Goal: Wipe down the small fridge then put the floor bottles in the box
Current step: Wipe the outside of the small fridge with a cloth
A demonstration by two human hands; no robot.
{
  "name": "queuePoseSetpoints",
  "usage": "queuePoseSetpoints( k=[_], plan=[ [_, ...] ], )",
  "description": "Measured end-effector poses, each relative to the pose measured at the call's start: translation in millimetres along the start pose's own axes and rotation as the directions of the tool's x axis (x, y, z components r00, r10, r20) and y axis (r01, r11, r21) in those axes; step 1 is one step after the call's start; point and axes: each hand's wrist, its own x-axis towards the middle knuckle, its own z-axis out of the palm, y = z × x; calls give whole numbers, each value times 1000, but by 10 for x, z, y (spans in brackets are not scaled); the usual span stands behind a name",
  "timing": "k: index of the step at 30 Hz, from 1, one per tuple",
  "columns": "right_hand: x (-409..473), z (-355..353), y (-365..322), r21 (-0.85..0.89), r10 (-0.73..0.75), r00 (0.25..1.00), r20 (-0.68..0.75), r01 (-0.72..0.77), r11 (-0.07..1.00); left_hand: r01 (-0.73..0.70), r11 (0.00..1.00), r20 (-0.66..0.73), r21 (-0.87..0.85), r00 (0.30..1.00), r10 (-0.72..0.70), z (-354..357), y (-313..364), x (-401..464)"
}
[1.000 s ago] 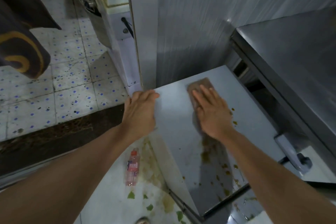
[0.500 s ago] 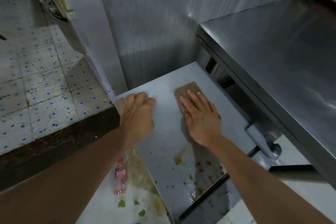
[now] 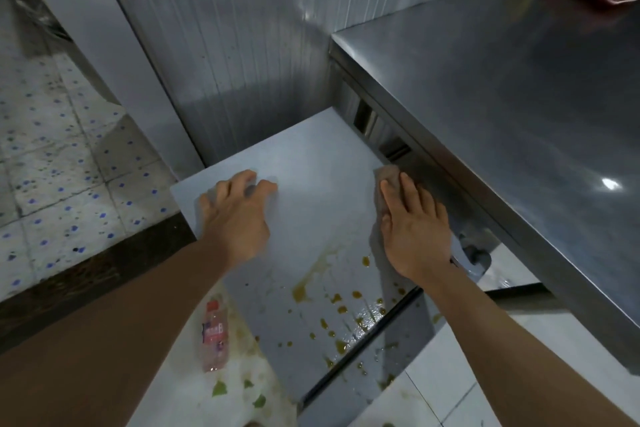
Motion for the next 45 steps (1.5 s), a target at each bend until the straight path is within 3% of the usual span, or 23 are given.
queuePoseSetpoints(
  k=[7, 10, 14, 17, 19, 22, 24, 26, 30, 34, 36, 39, 41, 45],
  plan=[
    [383, 14, -115, 118, -16, 1000, -8, 17, 993, -67, 998, 5, 4, 998, 67, -1, -62, -54],
    [21, 80, -399, 79, -124, 992, -13, 125, 989, -125, 992, -34, 29, 992, 126, -23, -133, -144],
    [-628, 119, -1004, 164, -309, 951, -27, 309, 937, -115, 992, -164, 51, 979, 122, -70, -307, -452],
    [-701, 103, -981, 155, -417, 908, -26, 416, 896, -115, 993, -193, 25, 974, 118, -28, -434, -649],
    [-517, 102, -736, 82, -395, 918, -37, 397, 914, -88, 996, -176, 11, 980, 89, 6, -472, -670],
    [-152, 89, -436, 50, -128, 992, 9, 127, 991, -56, 998, -152, -13, 987, 53, 52, -512, -645],
    [-128, 84, -511, 93, -12, 1000, -6, 12, 996, -67, 997, -150, -35, 987, 61, 71, -550, -631],
    [-301, 95, -812, 136, -57, 998, -19, 59, 989, -78, 994, -154, -78, 986, 66, 68, -583, -621],
    [-872, 97, -1461, 188, -298, 954, 14, 290, 938, -124, 984, -128, -131, 986, 108, 34, -623, -617],
    [-1042, 46, -1399, 213, -501, 865, 29, 484, 849, -165, 969, -63, -184, 986, 155, -21, -706, -640],
    [-975, 18, -1217, 171, -476, 880, 5, 468, 867, -178, 964, -74, -198, 983, 166, -33, -745, -693],
    [-912, 26, -1111, 100, -255, 967, -1, 254, 962, -195, 958, -106, -212, 979, 176, -10, -780, -817],
    [-974, 71, -1265, 101, -186, 983, 6, 185, 978, -198, 949, -119, -245, 978, 174, -6, -813, -872],
    [-1083, 141, -1791, 156, -288, 957, -14, 287, 945, -128, 951, -147, -282, 985, 89, -17, -891, -925]
  ],
)
